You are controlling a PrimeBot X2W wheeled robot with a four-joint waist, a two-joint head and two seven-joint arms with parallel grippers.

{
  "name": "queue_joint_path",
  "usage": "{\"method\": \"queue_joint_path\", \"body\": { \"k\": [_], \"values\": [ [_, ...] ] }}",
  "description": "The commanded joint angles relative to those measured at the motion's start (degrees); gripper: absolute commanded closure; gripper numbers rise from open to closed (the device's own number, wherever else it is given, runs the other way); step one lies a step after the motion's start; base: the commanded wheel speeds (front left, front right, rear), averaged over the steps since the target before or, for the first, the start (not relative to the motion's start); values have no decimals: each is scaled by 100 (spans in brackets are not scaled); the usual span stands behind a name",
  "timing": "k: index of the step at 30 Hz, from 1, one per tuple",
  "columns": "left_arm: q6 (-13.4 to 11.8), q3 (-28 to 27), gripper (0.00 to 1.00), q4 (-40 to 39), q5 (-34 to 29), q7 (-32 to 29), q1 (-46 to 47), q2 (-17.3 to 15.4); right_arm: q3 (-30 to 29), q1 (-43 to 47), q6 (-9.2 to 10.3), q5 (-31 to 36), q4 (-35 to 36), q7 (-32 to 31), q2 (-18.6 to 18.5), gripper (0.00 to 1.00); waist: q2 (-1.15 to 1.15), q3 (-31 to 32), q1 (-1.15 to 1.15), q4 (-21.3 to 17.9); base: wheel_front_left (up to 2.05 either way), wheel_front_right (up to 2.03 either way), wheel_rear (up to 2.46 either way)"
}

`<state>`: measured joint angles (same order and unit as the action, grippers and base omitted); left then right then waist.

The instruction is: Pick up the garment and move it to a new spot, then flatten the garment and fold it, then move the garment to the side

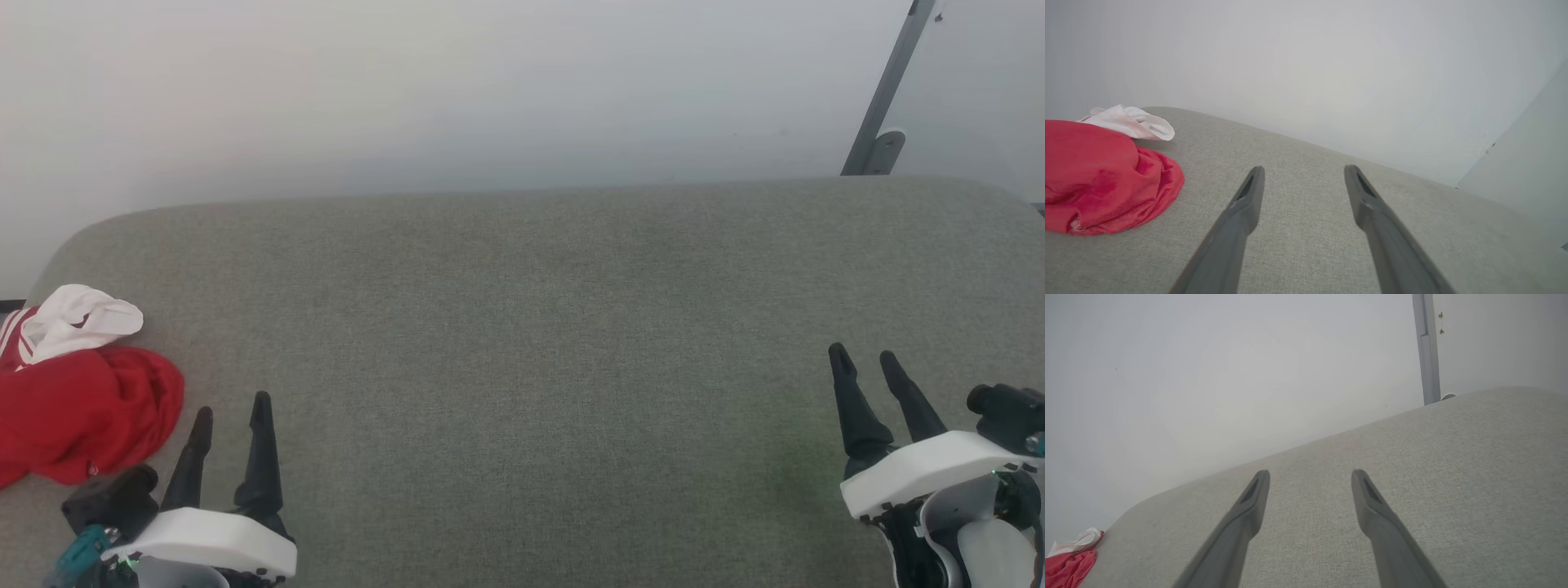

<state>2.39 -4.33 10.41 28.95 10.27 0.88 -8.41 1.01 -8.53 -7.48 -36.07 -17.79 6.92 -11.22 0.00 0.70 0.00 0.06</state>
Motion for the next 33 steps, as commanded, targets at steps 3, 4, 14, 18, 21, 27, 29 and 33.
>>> {"method": "queue_joint_path", "body": {
  "k": [3,4,14,18,21,27,29,33],
  "values": [
    [49,-25,0,-76,-287,91,-38,3,-14,-89,-2,227,69,82,-38,0,0,3,0,2,0,0,0],
    [44,-23,0,-81,-344,104,-42,4,-15,-87,-2,267,73,84,-41,0,0,3,0,3,0,0,0],
    [14,-25,0,-111,-798,210,-94,2,2,-85,-1,626,94,163,-82,0,0,8,0,3,0,0,0],
    [9,-18,0,-134,-971,271,-120,1,12,-92,-1,775,96,207,-96,0,0,10,0,2,0,0,0],
    [7,-10,0,-153,-1112,298,-135,-3,23,-94,-1,898,94,233,-103,0,0,10,0,2,0,0,0],
    [-2,13,0,-176,-1356,367,-173,-15,47,-93,-1,1126,83,288,-130,0,0,3,0,4,0,0,0],
    [-9,23,0,-191,-1486,393,-175,-22,59,-97,-1,1236,76,323,-141,0,0,0,0,5,0,0,0],
    [-12,41,0,-210,-1615,433,-183,-29,75,-99,-1,1366,72,350,-150,0,0,2,0,7,0,0,0]
  ]
}}
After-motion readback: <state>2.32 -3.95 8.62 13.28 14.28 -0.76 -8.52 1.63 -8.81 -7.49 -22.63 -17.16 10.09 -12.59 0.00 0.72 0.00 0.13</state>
